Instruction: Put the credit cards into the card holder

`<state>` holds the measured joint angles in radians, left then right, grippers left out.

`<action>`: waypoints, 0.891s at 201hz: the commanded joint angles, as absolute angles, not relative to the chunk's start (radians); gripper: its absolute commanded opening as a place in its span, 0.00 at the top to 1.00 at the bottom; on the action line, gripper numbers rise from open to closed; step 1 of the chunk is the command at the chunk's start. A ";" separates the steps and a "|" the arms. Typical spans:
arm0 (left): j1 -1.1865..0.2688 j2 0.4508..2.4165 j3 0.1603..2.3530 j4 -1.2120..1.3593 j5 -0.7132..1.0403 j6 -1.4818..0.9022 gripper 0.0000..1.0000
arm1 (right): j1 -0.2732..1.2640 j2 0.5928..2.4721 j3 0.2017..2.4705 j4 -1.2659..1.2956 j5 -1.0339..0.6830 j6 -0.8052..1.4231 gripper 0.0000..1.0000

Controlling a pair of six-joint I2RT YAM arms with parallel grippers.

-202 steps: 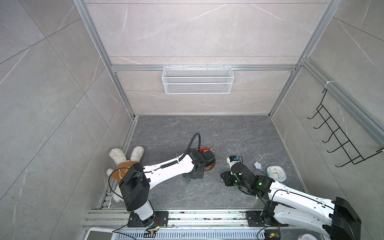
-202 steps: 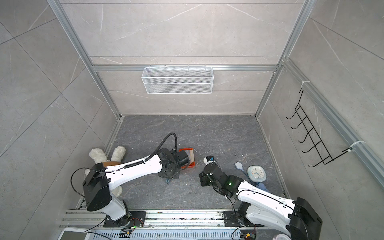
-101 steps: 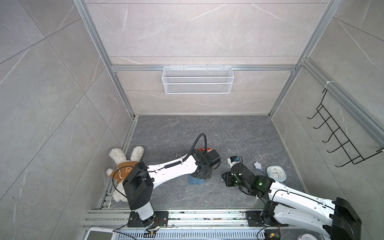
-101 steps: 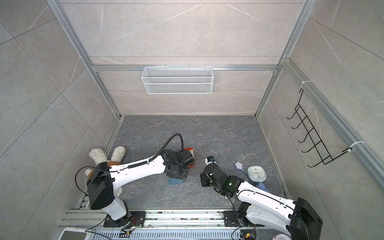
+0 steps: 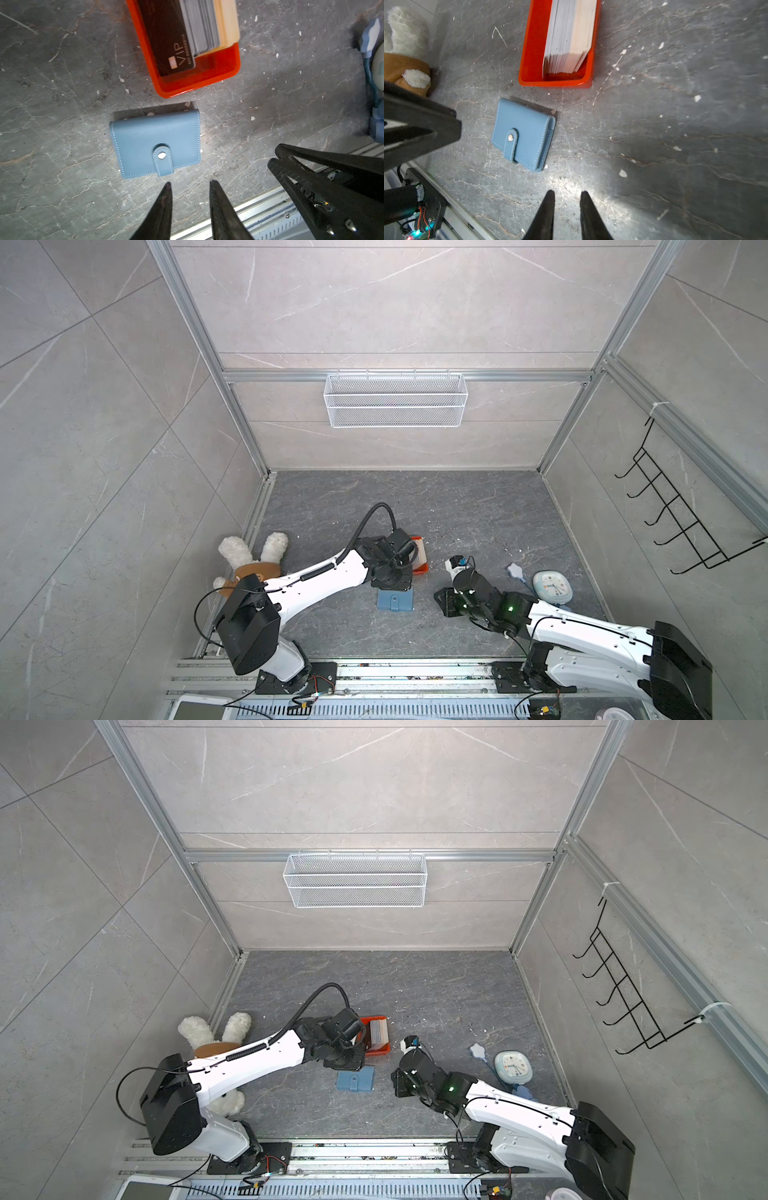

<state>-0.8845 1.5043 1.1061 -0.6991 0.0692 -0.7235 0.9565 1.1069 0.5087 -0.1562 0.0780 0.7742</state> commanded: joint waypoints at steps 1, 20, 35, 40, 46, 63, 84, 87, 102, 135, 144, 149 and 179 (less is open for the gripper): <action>-0.828 1.465 1.055 -0.620 0.165 -0.658 0.61 | 0.994 1.160 0.521 -0.087 0.078 0.808 0.74; -0.780 1.467 1.018 -0.588 0.190 -0.632 0.58 | 1.024 1.210 0.538 -0.058 0.083 0.822 0.74; -0.740 1.467 0.987 -0.543 0.224 -0.611 0.55 | 1.047 1.251 0.547 -0.021 0.078 0.838 0.74; -0.725 1.469 0.976 -0.524 0.238 -0.605 0.55 | 1.054 1.267 0.550 -0.008 0.075 0.844 0.74; -0.707 1.471 0.966 -0.503 0.254 -0.598 0.54 | 1.061 1.284 0.552 0.005 0.074 0.850 0.74; -0.671 1.483 0.947 -0.457 0.292 -0.579 0.51 | 1.079 1.337 0.563 0.050 0.063 0.871 0.74; -0.640 1.499 0.931 -0.407 0.327 -0.564 0.48 | 1.096 1.385 0.571 0.101 0.050 0.892 0.74; -0.636 1.501 0.927 -0.399 0.334 -0.562 0.48 | 1.097 1.392 0.572 0.106 0.047 0.895 0.74; -0.615 1.515 0.917 -0.366 0.357 -0.557 0.47 | 1.104 1.419 0.583 0.125 0.040 0.904 0.75; -0.591 1.558 0.894 -0.288 0.393 -0.546 0.52 | 1.116 1.462 0.596 0.150 0.031 0.920 0.75; -0.590 1.571 0.891 -0.278 0.391 -0.538 0.54 | 1.119 1.468 0.599 0.155 0.029 0.923 0.75; -0.589 1.577 0.888 -0.271 0.391 -0.537 0.55 | 1.120 1.472 0.599 0.158 0.028 0.926 0.75; -0.587 1.610 0.866 -0.231 0.395 -0.534 0.58 | 1.123 1.487 0.599 0.171 0.019 0.933 0.76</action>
<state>-0.5926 1.5879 0.8803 -0.2935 0.3569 -0.5632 1.1145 1.4654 0.5751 0.1406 0.0307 0.9070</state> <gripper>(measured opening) 0.427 0.247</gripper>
